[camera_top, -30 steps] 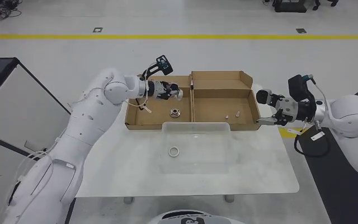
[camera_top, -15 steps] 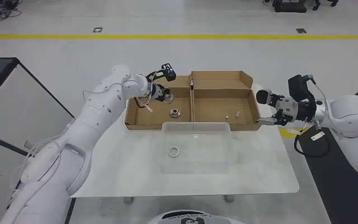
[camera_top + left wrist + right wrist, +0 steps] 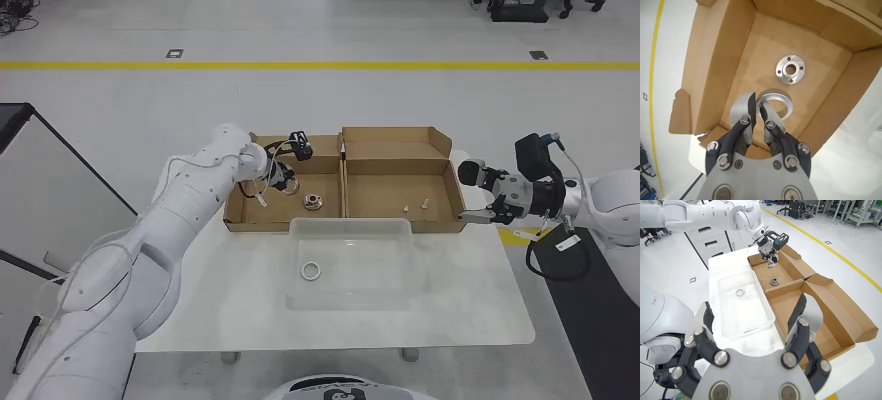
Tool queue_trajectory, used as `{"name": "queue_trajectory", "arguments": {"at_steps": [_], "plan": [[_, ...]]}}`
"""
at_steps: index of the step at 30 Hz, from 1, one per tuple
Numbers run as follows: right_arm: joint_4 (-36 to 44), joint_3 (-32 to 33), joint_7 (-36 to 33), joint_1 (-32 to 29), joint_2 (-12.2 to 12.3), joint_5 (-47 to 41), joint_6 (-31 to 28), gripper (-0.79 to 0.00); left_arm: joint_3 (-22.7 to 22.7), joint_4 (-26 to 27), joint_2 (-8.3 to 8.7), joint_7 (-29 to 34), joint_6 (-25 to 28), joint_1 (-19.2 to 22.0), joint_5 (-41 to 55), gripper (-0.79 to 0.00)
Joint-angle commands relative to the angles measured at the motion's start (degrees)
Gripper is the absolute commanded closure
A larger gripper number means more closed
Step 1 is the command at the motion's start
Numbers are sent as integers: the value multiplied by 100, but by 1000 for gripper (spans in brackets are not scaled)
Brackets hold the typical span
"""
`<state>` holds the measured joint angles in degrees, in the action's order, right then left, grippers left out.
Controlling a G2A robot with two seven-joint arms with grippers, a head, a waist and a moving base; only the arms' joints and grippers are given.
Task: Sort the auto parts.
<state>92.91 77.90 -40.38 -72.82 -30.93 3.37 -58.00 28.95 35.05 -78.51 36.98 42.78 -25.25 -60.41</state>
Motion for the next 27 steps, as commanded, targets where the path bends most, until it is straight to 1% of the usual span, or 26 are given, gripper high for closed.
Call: {"name": "queue_trajectory", "arguments": {"at_steps": [1, 10, 18, 27], "plan": [[0, 0, 0, 0, 0, 0, 0, -785, -54, -107, -55, -68, 2, 9, -59, 0], [0, 0, 0, 0, 0, 0, 0, -785, -269, -586, -321, -301, -50, 70, -360, 0], [0, 0, 0, 0, 0, 0, 0, -785, -385, -1062, -500, -496, -18, 80, -550, 0], [0, 0, 0, 0, 0, 0, 0, -785, -451, -1444, -656, -816, -35, 80, -721, 0]]}}
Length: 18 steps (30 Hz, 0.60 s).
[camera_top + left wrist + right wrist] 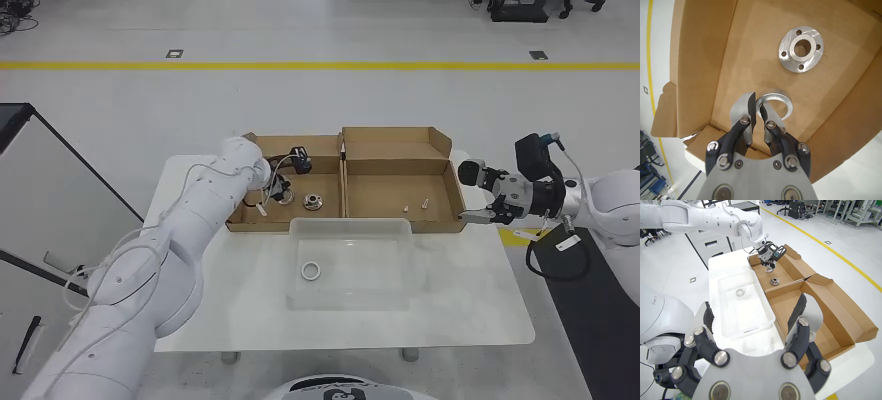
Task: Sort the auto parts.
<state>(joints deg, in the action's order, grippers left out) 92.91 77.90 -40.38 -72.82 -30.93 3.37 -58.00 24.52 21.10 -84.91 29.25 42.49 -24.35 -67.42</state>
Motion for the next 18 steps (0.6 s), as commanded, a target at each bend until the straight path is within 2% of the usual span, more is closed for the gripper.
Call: {"name": "queue_trajectory", "arguments": {"at_steps": [1, 2, 3, 8, 9, 11, 12, 18], "plan": [[0, 0, 0, 0, 0, 0, 0, -785, -15, -76, -26, -59, -9, -13, -40, 0], [0, 0, 0, 0, 0, 0, 0, -785, -22, -114, -41, -91, -13, -19, -59, 0], [0, 0, 0, 0, 0, 0, 0, -785, -79, -106, -61, -3, 120, 9, -173, -114], [0, 0, 0, 0, 0, 0, 0, -785, -32, -279, -137, -88, -60, -7, -90, -388], [0, 0, 0, 0, 0, 0, 0, -785, -29, -294, -150, -111, -68, -6, -89, -388], [0, 0, 0, 0, 0, 0, 0, -785, -13, -318, -174, -125, -58, -2, -62, -702], [0, 0, 0, 0, 0, 0, 0, -785, 17, -346, -184, -129, -38, 5, 3, -785], [0, 0, 0, 0, 0, 0, 0, -785, 165, -439, -191, -224, 56, 122, 231, -785]]}}
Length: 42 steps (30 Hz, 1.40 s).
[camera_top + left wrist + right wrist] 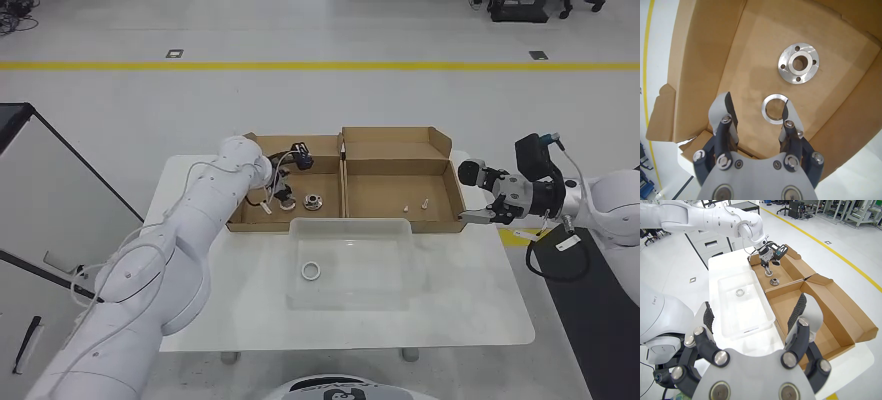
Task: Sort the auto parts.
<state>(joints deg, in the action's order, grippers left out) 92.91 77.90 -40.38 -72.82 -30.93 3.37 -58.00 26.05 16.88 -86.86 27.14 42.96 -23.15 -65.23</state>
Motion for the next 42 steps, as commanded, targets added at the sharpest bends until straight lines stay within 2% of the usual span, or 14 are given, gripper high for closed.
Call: {"name": "queue_trajectory", "arguments": {"at_steps": [1, 6, 12, 17, 22, 26, 29, 32, 39, 42], "plan": [[0, 0, 0, 0, 0, 0, 0, -785, 14, -35, 9, -9, 27, 8, -4, -785], [0, 0, 0, 0, 0, 0, 0, -785, 91, -78, 51, -177, 54, 46, 36, -785], [0, 0, 0, 0, 0, 0, 0, -785, 260, 77, 155, -479, 364, 178, 194, -785], [0, 0, 0, 0, 0, 0, 0, -785, 412, 437, 291, -572, 716, 286, 287, -785], [0, 0, 0, 0, 0, 0, 0, -785, 644, 1069, 470, -287, 1140, 246, 604, -785], [0, 0, 0, 0, 0, 0, 0, -785, 886, 1876, 665, 244, 1220, 1, 974, -785], [0, 0, 0, 0, 0, 0, 0, -785, 1128, 2694, 866, 812, 1137, -342, 1348, -785], [0, 0, 0, 0, 0, 0, 0, -785, 1469, 3715, 1118, 1527, 852, -793, 1780, -785], [0, 0, 0, 0, 0, 0, 0, -785, 2479, 6484, 1697, 3398, -185, -2060, 2906, -785], [0, 0, 0, 0, 0, 0, 0, -785, 2525, 6593, 1718, 3465, -236, -2114, 2962, -785]]}}
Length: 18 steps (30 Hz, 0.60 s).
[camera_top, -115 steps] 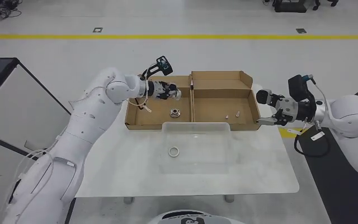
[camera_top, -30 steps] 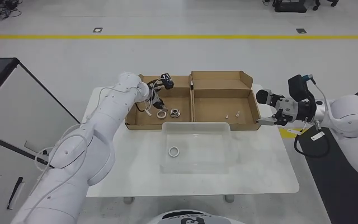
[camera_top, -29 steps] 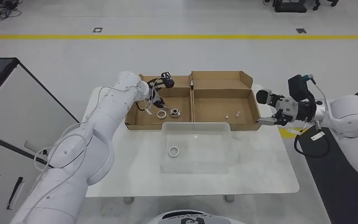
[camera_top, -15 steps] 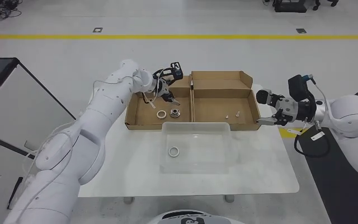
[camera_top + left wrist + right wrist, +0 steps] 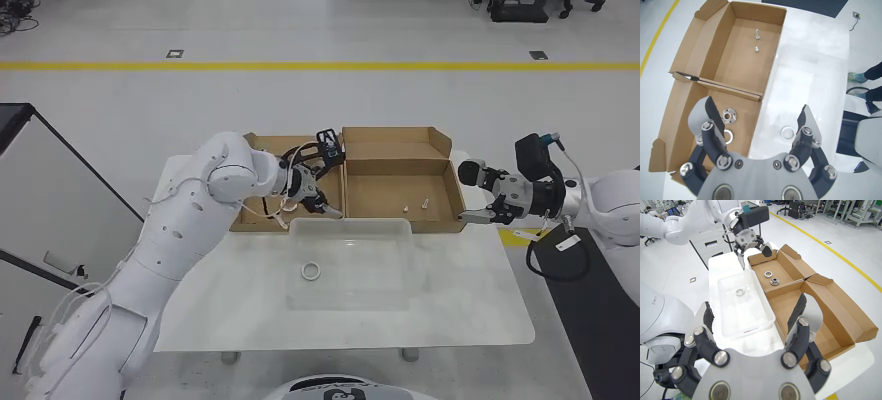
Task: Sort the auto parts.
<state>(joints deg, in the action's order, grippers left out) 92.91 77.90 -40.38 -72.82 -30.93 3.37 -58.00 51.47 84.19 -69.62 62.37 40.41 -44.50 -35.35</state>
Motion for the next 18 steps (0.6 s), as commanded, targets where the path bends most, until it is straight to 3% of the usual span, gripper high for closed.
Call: {"name": "queue_trajectory", "arguments": {"at_steps": [1, 14, 18], "plan": [[0, 0, 0, 0, 0, 0, 0, -785, -17, -138, -6, -58, 18, 21, -26, -785], [0, 0, 0, 0, 0, 0, 0, -785, -36, -52, -5, -150, -23, -20, -65, -785], [0, 0, 0, 0, 0, 0, 0, -785, -440, 271, -5, 376, -226, 127, 15, -785]]}}
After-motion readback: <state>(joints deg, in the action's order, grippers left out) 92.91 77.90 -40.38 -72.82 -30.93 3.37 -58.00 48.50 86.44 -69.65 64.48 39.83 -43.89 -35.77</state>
